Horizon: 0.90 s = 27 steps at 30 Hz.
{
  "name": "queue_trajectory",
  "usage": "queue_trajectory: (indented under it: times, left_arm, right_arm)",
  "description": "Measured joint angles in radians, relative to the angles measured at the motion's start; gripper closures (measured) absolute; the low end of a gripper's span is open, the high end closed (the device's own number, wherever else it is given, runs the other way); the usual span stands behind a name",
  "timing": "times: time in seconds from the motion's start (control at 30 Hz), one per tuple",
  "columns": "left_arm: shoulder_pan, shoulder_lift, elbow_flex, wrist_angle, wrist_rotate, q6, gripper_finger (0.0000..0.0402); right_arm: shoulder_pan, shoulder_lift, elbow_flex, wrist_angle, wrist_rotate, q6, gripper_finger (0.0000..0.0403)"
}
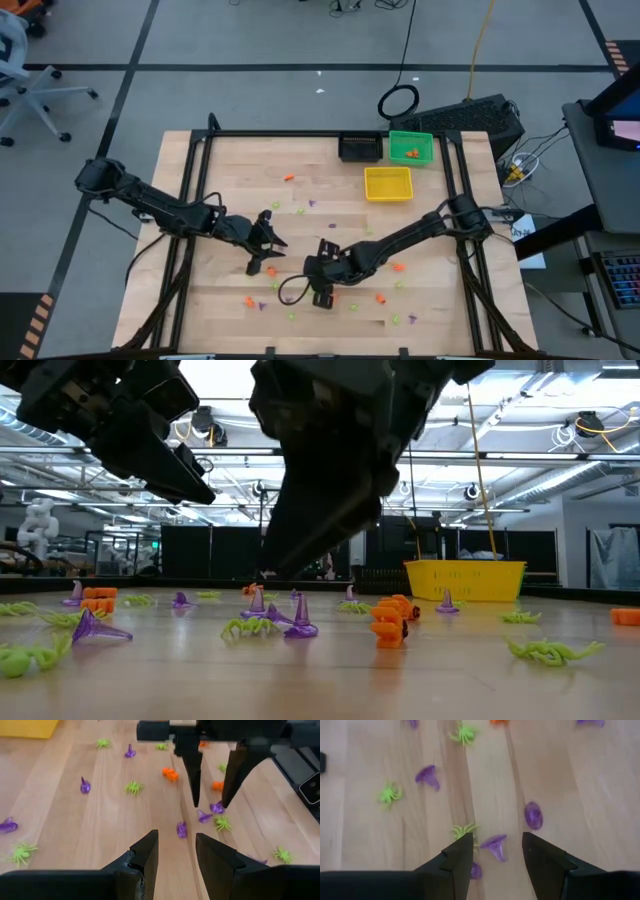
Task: Sort Halloween decoration
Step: Put the violet witch hat toy into the yellow basket
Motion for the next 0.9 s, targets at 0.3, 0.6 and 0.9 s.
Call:
queue_trajectory:
  times: [0.3,0.6,0.9]
  left_arm:
    - [-0.001,0.000,0.000,-0.002,0.000,0.000,0.0268]
    - [-0.001,0.000,0.000,-0.003,0.000,0.001,0.0268]
    - [-0.001,0.000,0.000,-0.003,-0.004,0.002,0.0268]
  right_arm:
    - [0.000,0.032,-0.001,0.011,-0.011,-0.062,0.0247]
    - [0.000,0.033,-0.001,0.023,0.021,-0.106,0.0247]
    - [-0.002,0.033,-0.001,-0.007,0.062,-0.143,0.0248]
